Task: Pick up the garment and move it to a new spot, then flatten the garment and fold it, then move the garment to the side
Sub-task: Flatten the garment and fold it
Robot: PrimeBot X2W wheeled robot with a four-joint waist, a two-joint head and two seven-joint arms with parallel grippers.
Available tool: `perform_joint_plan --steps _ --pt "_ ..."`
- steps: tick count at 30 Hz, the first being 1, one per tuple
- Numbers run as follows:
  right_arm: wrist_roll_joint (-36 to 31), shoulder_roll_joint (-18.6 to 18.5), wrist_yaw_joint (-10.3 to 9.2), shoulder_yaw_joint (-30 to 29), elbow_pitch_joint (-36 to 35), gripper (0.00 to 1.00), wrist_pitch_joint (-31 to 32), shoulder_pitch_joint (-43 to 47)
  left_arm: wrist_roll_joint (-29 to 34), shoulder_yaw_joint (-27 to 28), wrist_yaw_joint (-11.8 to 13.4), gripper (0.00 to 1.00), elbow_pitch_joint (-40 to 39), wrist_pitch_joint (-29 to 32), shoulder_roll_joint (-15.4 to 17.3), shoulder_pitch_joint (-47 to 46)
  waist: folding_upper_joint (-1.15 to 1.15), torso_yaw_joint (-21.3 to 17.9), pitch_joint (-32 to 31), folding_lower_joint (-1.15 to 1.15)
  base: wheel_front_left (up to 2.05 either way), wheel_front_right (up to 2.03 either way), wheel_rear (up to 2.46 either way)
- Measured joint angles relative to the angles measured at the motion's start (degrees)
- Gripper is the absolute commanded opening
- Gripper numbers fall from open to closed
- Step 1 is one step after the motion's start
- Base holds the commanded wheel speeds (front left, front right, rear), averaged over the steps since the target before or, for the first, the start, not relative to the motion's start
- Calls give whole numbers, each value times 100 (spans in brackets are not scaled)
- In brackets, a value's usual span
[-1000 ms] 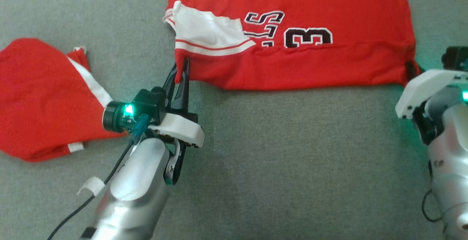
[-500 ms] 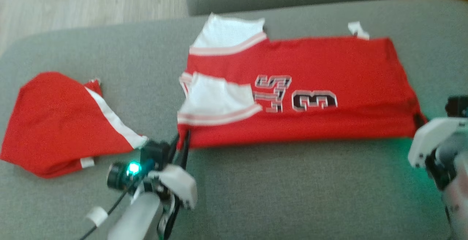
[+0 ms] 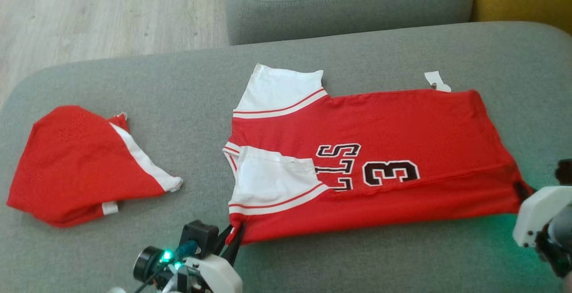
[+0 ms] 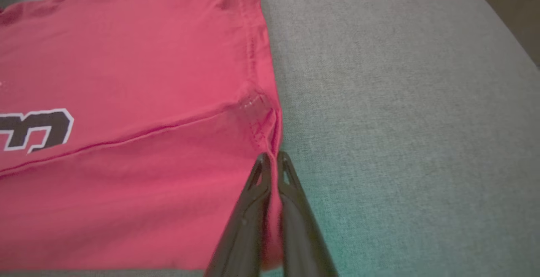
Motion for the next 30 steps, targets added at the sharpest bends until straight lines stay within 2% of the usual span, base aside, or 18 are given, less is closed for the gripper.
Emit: perform_joint_plan --steps 1,2,3,4,9,11,14,17,23,26,30 --pt "-25 22 0 -107 -96 29 -13 51 0 -5 16 0 -99 67 32 9 0 0 22 0 0 0 0" --pt "-76 47 0 -215 -193 100 -45 91 1 -15 57 0 -190 120 55 13 0 0 46 0 0 0 0" --pt "-112 83 0 -316 -272 100 -56 104 1 -16 89 45 -261 156 63 13 0 1 73 0 0 0 0" --pt "-141 131 0 -397 -353 100 -127 105 4 -16 124 100 -328 166 65 12 0 2 102 0 0 0 0" --pt "-321 420 0 -815 -835 100 -1002 76 176 109 413 100 -424 -92 71 -131 0 18 256 1 0 0 0" --pt "-316 543 0 -866 -971 100 -1469 76 129 298 515 100 -446 -392 -44 -275 0 28 301 1 0 0 0" --pt "-225 728 0 -767 -1262 100 -2250 68 -269 737 481 100 -555 -1344 -403 -529 0 28 365 1 0 0 0" --pt "-191 887 0 -662 -1494 100 -3112 19 -73 868 439 100 -364 -2236 -504 -945 0 -4 425 1 0 0 0" --pt "-594 1191 0 -335 -2049 100 -3327 90 584 1063 701 100 -164 -2419 -610 -1015 0 -89 521 1 0 0 0" --pt "-698 1412 0 -310 -2395 100 -3345 112 795 1245 694 100 -277 -2436 -706 -1006 0 -143 592 1 0 0 0" --pt "-789 1521 0 -215 -2547 100 -3368 204 998 1351 519 100 -237 -2436 -790 -967 0 -212 670 1 0 0 0"
